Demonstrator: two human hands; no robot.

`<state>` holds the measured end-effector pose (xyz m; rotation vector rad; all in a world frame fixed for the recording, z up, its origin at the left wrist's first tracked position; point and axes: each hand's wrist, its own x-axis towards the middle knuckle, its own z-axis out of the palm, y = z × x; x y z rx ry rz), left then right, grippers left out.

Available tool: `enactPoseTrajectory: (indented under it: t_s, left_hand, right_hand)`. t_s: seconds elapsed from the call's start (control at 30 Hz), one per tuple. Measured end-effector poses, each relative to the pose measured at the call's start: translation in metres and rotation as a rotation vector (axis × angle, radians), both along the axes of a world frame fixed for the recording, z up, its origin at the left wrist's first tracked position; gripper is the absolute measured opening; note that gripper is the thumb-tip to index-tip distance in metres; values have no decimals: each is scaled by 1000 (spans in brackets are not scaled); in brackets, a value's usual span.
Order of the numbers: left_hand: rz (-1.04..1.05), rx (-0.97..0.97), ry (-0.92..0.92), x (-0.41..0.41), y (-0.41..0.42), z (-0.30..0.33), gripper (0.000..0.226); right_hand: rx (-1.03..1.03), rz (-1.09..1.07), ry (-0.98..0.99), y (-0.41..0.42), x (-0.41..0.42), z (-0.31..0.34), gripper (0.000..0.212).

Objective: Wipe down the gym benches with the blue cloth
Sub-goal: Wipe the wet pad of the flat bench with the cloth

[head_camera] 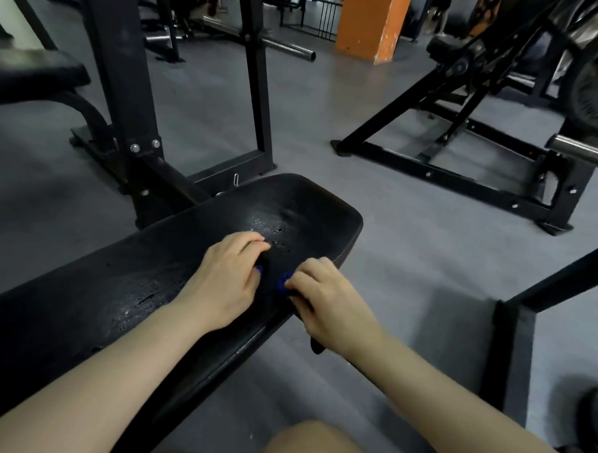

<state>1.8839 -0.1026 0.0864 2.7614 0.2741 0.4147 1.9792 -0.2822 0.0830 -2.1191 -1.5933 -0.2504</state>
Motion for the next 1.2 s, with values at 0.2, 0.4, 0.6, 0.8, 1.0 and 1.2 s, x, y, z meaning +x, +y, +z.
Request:
enactPoseTrajectory:
  t_s: [0.2,0.4,0.6,0.8,1.0,1.2]
  left_hand:
    - [83,48,83,-36,24,2,44]
    - [112,61,110,-39,33,-3,51]
    - [114,107,99,-39,33,-11,62]
    - [115,132,118,-39,32,-12,58]
    - [109,126,121,-40,32,-11,57]
    - [95,116,98,-41,33,-13,54]
  right_hand:
    - [132,-488,182,17,34,-3,6]
    - [190,-248,65,31,-31,-14,4]
    - [36,58,100,7,0,-7,13]
    - [125,-338,240,10,69,-2,13]
    - [343,-561,213,27,92,23,10]
    - [4,-372,165,7,84,-19,42]
